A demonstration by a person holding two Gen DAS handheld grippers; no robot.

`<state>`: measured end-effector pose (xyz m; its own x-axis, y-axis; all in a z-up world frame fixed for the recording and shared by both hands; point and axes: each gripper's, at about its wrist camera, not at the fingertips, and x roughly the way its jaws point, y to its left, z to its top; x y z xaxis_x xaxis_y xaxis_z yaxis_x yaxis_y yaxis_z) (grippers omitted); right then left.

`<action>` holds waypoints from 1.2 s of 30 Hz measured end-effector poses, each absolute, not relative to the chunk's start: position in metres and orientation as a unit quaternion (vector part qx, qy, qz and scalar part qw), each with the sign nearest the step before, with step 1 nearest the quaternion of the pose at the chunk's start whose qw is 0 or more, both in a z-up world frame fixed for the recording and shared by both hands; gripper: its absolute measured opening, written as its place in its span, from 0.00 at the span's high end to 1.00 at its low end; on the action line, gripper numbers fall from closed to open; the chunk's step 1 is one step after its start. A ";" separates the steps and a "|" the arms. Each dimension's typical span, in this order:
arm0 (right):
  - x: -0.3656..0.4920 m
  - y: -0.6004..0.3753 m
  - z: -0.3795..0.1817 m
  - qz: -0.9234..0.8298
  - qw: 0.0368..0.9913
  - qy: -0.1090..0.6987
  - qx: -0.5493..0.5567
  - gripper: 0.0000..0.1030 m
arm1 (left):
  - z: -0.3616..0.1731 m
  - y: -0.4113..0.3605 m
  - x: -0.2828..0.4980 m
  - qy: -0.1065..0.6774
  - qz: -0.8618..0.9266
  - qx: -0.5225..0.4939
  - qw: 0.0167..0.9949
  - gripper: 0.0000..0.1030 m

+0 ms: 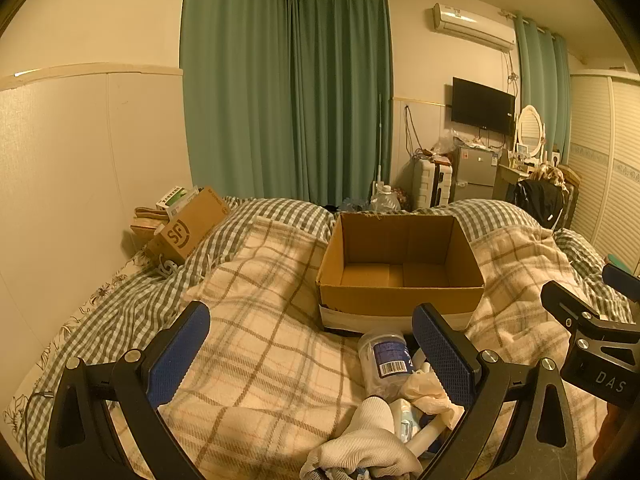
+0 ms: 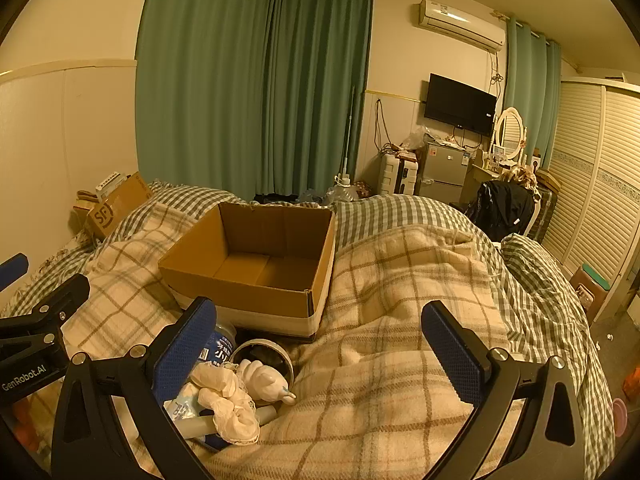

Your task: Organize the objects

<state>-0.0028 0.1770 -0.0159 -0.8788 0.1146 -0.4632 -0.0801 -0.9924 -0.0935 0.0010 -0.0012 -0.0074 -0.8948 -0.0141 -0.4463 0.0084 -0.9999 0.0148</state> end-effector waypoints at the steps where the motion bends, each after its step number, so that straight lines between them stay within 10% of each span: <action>1: -0.003 0.177 -0.016 0.969 0.050 -0.036 -0.241 0.00 | -0.008 -0.001 0.001 -0.006 -0.973 0.229 0.006 0.00; 36: -0.003 0.177 -0.015 0.968 0.051 -0.037 -0.241 0.00 | -0.010 0.000 0.001 -0.007 -0.973 0.231 0.005 0.00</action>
<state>-0.0026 0.1768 -0.0151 -0.8784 0.1162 -0.4635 -0.0809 -0.9922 -0.0953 0.0014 -0.0004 -0.0096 -0.8932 -0.0126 -0.4494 0.0064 -0.9999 0.0153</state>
